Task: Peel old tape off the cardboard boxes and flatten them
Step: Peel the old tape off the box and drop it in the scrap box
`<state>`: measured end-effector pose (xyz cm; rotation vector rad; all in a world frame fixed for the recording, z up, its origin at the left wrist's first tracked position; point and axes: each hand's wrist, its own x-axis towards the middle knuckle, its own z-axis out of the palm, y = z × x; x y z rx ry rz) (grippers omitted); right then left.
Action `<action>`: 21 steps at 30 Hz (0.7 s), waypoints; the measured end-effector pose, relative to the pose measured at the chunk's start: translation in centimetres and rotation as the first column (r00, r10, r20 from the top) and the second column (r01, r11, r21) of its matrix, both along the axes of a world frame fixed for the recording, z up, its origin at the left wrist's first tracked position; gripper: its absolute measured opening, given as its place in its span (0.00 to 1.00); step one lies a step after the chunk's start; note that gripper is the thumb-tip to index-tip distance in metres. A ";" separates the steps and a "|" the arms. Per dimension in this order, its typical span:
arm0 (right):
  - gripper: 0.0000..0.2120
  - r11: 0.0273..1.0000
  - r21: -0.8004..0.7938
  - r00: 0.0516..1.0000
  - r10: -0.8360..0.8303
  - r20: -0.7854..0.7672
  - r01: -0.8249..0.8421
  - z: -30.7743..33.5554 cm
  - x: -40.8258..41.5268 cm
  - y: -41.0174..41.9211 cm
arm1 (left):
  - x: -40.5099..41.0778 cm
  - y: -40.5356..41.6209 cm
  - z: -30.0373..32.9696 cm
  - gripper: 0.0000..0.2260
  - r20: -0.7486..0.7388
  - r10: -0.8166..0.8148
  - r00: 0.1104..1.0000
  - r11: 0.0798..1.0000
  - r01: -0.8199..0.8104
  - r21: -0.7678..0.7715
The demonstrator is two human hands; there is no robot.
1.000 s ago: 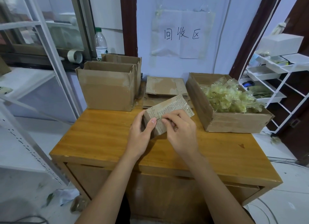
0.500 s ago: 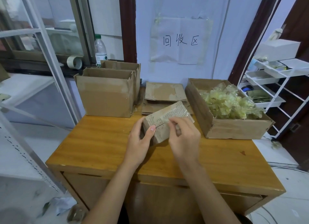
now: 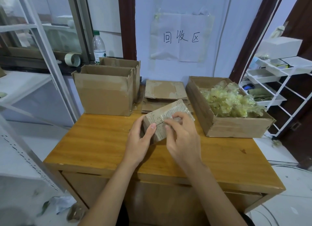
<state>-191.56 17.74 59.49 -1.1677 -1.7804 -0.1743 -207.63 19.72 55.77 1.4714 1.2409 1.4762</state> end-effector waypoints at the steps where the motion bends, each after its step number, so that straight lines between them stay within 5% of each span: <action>1: 0.06 1.000 -0.006 1.000 0.002 -0.009 -0.002 0.1 0.0 0.1 | 0.0 0.0 0.0 0.25 0.001 0.001 1.000 1.000 -0.001 0.003; 16: 0.10 0.997 0.074 0.996 0.019 -0.083 -0.013 0.6 0.4 0.8 | 0.0 0.0 0.1 0.28 0.029 -0.005 1.000 1.000 0.006 -0.022; 21: 0.03 0.984 0.001 0.984 0.176 -0.025 -0.176 1.2 1.2 2.1 | 0.0 -0.2 0.3 0.25 0.059 -0.014 0.998 1.000 0.014 -0.014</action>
